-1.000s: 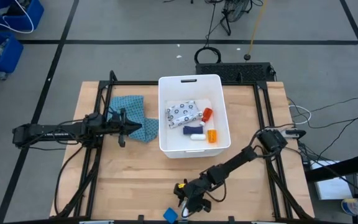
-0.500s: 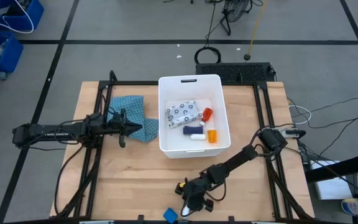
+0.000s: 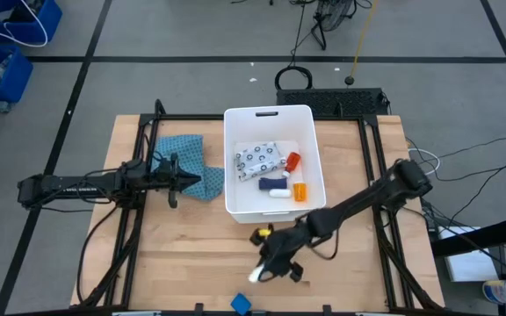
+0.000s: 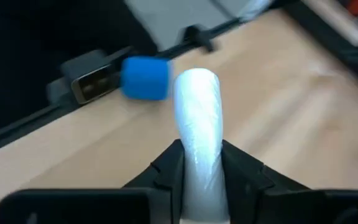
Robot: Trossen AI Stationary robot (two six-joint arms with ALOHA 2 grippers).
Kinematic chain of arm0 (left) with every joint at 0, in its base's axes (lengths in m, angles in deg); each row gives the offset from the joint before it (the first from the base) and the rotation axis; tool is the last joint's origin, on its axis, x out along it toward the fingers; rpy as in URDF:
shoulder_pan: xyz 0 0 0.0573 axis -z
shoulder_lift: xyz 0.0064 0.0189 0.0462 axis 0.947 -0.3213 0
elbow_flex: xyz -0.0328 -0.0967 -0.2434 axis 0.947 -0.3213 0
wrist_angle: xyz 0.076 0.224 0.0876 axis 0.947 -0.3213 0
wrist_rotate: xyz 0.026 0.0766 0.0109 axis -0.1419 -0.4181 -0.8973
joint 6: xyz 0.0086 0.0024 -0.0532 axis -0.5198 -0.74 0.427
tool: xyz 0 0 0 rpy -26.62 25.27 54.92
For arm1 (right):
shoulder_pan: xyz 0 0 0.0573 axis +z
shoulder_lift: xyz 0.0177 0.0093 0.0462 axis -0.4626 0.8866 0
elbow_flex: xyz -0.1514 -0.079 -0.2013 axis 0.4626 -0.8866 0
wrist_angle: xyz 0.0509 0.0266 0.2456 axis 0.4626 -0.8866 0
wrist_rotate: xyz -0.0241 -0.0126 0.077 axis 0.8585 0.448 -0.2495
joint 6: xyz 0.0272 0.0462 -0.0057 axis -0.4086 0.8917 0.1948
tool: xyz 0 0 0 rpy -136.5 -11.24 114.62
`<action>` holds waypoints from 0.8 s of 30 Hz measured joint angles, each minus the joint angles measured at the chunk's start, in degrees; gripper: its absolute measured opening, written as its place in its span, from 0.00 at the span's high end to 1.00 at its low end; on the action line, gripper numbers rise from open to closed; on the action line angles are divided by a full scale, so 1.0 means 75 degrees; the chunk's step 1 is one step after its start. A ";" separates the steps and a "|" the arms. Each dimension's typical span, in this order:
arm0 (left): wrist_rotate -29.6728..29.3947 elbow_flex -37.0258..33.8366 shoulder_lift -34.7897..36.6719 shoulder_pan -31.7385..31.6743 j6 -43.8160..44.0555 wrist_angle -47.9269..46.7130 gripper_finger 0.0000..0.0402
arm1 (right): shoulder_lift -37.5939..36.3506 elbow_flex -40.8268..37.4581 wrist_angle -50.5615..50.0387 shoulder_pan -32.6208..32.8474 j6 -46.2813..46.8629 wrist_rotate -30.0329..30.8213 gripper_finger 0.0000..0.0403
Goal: Pick & place medical supplies in basket/bin
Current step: Put the rolled gauze into the white bin
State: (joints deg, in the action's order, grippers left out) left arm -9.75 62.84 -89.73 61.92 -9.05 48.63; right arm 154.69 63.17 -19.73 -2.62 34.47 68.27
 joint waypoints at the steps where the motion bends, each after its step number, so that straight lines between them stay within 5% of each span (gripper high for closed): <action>1: 0.0000 0.0000 -0.0001 -0.0001 0.0003 0.0003 0.93 | -0.0235 0.0000 -0.0089 -0.0055 0.0051 0.0101 0.81; 18: -0.0020 -0.0003 0.0002 -0.0001 -0.0837 0.0205 0.93 | -0.5803 -0.0001 -0.1816 -0.1577 0.1143 0.2382 0.83; 24: -0.0104 -0.0003 0.0000 -0.0001 -0.1603 0.0765 0.93 | -0.7508 -0.1006 -0.2155 -0.2086 0.1402 0.2874 0.84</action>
State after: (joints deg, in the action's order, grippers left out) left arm -10.52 62.82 -89.73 61.91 -21.07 54.36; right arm 98.38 55.62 -35.89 -18.27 44.98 89.83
